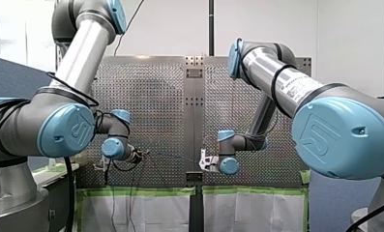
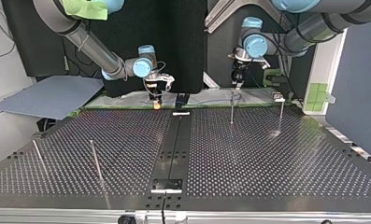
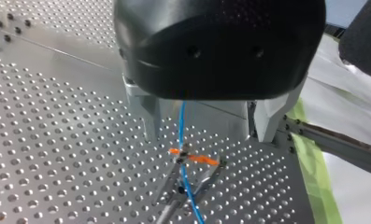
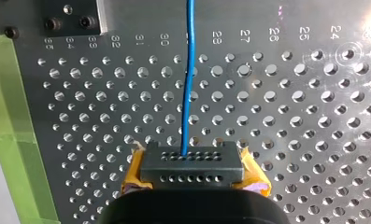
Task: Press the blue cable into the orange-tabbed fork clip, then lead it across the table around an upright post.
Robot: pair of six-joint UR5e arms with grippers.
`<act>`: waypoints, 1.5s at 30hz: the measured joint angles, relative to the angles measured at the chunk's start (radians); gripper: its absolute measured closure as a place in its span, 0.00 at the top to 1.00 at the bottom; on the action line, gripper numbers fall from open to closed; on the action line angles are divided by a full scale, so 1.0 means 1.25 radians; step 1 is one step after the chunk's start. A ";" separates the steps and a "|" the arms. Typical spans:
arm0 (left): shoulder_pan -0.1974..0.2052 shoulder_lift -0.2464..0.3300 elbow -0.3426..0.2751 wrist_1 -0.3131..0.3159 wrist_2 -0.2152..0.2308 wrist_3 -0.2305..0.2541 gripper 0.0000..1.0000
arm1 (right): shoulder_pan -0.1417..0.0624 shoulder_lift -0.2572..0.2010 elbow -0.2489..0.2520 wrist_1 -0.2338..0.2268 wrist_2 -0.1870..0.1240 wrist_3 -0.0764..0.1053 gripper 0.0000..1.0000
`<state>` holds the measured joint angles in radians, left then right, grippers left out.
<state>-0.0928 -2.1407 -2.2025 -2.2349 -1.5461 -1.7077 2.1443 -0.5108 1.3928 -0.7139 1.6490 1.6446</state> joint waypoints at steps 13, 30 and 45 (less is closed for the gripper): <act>-0.004 -0.030 0.010 0.051 -0.033 0.023 1.00 | 0.000 0.002 0.000 -0.002 0.000 -0.002 0.00; -0.005 -0.030 0.010 0.048 -0.046 0.024 1.00 | 0.000 0.004 0.000 -0.001 0.000 -0.002 0.00; -0.027 -0.030 0.028 0.039 -0.027 0.035 1.00 | 0.000 0.005 0.000 0.002 -0.002 -0.004 0.00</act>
<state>-0.1263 -2.1783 -2.1676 -2.1867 -1.5801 -1.6643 2.1443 -0.5046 1.3930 -0.7119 1.6466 1.6402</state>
